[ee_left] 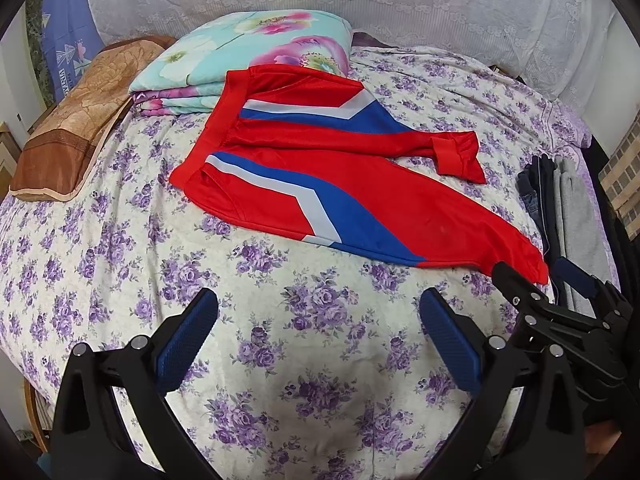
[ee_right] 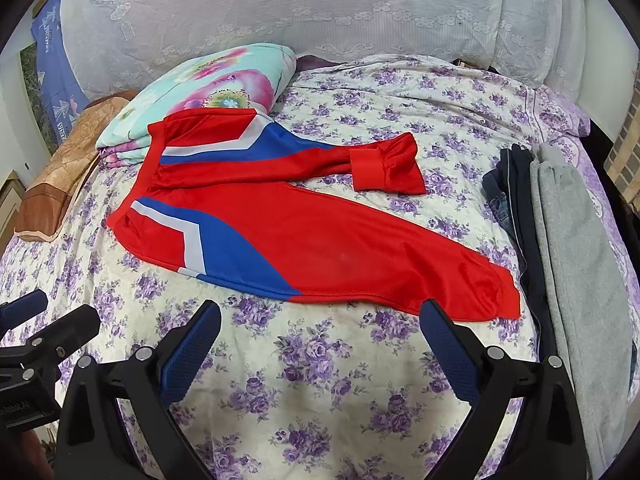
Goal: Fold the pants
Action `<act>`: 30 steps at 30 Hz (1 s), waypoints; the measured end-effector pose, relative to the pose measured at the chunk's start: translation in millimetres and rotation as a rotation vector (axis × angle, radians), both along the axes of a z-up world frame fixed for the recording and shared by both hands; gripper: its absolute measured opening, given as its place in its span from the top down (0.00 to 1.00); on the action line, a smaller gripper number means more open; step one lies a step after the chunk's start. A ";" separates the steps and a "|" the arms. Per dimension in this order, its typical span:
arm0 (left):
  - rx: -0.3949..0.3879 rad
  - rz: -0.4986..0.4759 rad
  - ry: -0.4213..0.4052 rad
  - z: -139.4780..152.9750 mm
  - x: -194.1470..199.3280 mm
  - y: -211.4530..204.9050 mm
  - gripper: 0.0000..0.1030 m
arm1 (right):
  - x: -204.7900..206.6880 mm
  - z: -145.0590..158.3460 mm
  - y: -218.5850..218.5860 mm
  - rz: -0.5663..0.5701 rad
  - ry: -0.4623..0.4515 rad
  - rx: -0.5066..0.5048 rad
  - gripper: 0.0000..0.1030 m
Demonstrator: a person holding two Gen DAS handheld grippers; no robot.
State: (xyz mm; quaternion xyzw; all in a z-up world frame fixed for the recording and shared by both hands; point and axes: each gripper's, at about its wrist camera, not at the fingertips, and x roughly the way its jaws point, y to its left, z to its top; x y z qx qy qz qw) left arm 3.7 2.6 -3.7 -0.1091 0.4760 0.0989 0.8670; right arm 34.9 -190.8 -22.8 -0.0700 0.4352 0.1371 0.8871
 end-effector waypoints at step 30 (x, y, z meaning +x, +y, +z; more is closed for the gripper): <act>-0.007 0.007 0.022 -5.4 4.5 3.1 0.05 | 4.5 -9.8 2.9 0.013 0.029 -0.004 0.03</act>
